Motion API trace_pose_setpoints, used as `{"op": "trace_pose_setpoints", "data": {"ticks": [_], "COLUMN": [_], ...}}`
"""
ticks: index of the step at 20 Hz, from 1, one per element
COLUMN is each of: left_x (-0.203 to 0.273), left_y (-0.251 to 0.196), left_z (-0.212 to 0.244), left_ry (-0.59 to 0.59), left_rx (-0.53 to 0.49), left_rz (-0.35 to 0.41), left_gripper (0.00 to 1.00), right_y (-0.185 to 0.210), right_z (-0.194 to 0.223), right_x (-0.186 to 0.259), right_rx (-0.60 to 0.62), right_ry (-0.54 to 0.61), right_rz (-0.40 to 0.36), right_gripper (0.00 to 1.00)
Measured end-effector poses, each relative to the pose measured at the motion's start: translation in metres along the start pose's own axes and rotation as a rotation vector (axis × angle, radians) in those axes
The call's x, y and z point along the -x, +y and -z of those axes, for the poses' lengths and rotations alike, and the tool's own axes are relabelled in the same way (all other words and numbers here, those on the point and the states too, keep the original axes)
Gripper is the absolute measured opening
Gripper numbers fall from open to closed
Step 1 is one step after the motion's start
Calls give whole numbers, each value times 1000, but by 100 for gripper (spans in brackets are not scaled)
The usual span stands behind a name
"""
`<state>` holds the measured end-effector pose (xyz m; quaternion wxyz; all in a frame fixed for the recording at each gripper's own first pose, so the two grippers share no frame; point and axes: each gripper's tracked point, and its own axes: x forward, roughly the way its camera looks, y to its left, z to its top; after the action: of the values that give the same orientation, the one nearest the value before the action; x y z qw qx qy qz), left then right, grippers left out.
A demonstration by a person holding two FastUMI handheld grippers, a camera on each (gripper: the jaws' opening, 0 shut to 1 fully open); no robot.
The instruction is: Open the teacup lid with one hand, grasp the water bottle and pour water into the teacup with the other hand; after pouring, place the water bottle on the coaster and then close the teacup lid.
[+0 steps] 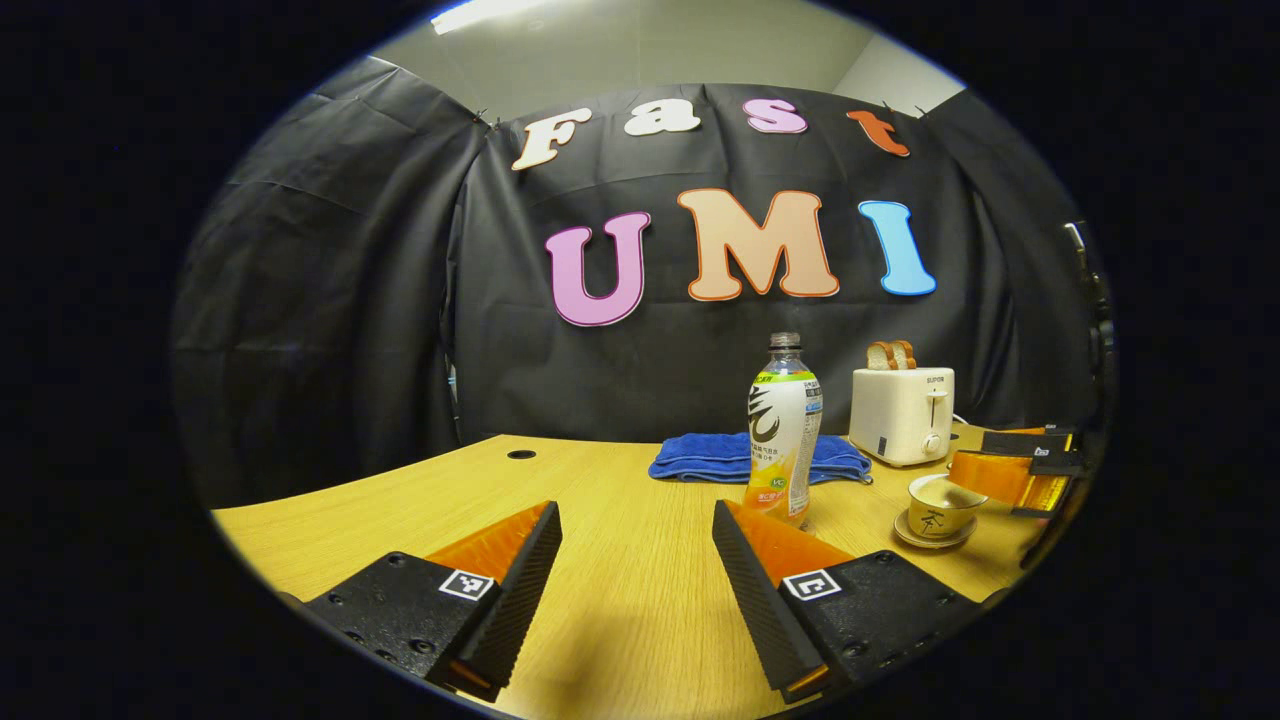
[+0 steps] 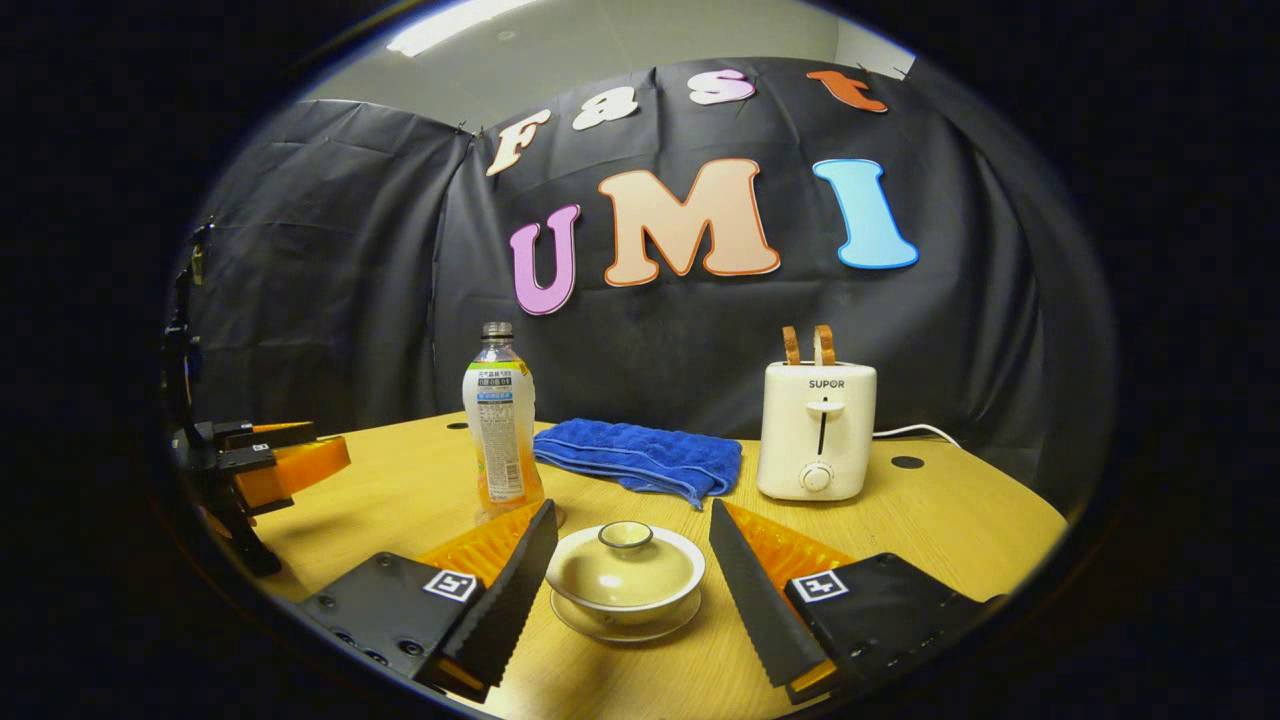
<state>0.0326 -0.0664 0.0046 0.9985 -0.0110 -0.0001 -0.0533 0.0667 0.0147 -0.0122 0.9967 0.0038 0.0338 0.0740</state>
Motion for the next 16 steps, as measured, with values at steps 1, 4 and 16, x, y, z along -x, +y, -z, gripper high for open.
{"op": "trace_pose_setpoints", "data": {"ticks": [1, 4, 16], "left_x": [0, -1, 2], "left_y": [0, 0, 6], "left_z": [1, 0, 1], "left_ry": [0, -1, 1], "left_rx": [0, 0, -1], "left_rz": [0, 0, -34], "left_gripper": [89, 89, 89], "right_y": [-3, -11, -83], "right_z": [-2, -10, -11], "right_x": [6, 23, 81], "right_rx": [-2, 5, 8], "right_ry": [-12, -63, -75], "right_rz": [9, 43, 360], "right_gripper": [97, 97, 94]}}
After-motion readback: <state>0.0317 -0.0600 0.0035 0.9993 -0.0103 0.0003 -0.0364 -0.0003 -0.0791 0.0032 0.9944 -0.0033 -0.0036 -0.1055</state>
